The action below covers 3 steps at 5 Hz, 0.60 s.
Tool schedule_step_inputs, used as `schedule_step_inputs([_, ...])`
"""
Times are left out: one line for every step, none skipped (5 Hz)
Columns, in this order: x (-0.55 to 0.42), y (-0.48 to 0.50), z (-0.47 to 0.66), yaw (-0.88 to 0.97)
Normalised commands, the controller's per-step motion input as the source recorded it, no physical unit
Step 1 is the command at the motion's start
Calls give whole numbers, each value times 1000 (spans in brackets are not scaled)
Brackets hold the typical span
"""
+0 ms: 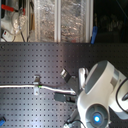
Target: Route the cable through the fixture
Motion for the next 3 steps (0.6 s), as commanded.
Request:
schedule_step_inputs([-187, -153, 172, 0])
schedule_step_inputs([-664, -234, 280, 266])
schedule_step_inputs([2, -41, 1, 0])
